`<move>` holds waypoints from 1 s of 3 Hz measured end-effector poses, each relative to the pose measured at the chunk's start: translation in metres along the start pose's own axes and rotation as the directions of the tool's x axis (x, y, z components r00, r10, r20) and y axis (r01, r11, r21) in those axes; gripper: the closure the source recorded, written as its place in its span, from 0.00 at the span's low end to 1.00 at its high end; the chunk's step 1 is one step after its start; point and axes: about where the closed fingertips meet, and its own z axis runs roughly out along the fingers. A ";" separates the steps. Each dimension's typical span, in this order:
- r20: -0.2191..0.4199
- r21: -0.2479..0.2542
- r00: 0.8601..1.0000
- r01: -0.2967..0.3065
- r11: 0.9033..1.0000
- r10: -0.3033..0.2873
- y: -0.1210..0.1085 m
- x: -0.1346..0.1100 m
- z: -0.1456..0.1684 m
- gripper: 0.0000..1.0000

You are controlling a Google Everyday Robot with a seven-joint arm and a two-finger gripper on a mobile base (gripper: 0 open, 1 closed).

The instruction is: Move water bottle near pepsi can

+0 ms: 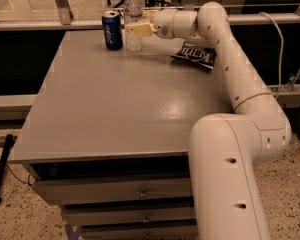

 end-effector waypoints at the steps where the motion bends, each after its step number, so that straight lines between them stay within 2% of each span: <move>1: 0.001 -0.015 1.000 -0.012 1.000 0.012 0.001 0.006 0.003 0.00; 2: 0.001 -0.016 1.000 -0.012 1.000 0.012 0.001 0.006 0.003 0.00; 3: -0.017 0.004 0.999 0.034 0.999 -0.034 -0.002 0.000 -0.032 0.00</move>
Offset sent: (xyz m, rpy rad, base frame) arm 0.0043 -0.0065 -0.0069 0.0063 0.0160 0.0124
